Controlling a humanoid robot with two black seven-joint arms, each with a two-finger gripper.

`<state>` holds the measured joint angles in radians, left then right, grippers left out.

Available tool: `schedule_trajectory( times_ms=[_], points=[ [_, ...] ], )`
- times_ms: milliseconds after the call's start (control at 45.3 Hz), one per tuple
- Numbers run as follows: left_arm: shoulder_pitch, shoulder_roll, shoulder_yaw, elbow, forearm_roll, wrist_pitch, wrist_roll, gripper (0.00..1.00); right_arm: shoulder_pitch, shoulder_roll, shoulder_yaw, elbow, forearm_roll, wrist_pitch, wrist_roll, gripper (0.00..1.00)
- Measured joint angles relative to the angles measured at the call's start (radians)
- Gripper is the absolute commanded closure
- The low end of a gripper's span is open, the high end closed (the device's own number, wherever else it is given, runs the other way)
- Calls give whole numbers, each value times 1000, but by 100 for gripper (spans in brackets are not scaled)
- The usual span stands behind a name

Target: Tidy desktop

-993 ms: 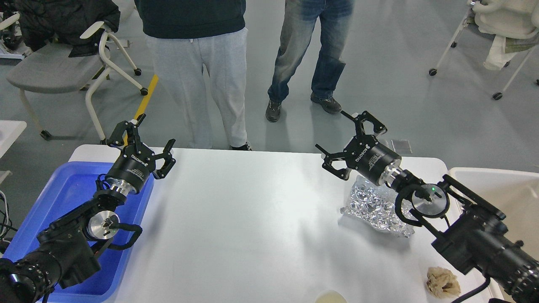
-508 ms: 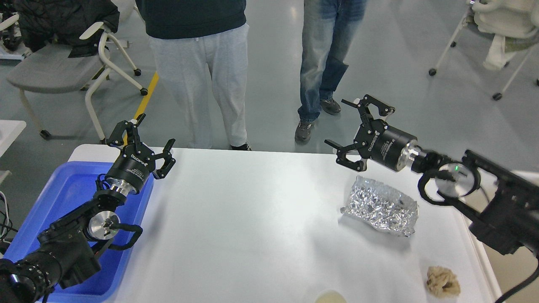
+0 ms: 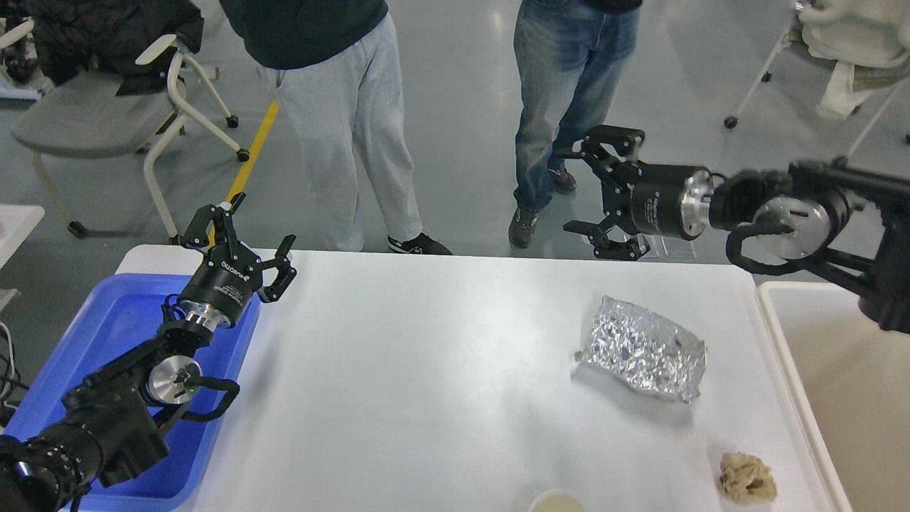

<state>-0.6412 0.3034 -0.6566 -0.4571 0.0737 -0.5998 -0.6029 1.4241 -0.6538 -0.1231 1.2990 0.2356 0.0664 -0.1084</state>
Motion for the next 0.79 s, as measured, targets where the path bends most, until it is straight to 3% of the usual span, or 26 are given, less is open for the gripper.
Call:
schedule_trajectory(
  times_ms=[309,795],
  points=[
    [0,0,0,0,0,0,0,0,304,11,-383,204,130,-169,0,0],
    [0,0,0,0,0,0,0,0,410,98,-676,383,167,-303,5,0]
  ],
)
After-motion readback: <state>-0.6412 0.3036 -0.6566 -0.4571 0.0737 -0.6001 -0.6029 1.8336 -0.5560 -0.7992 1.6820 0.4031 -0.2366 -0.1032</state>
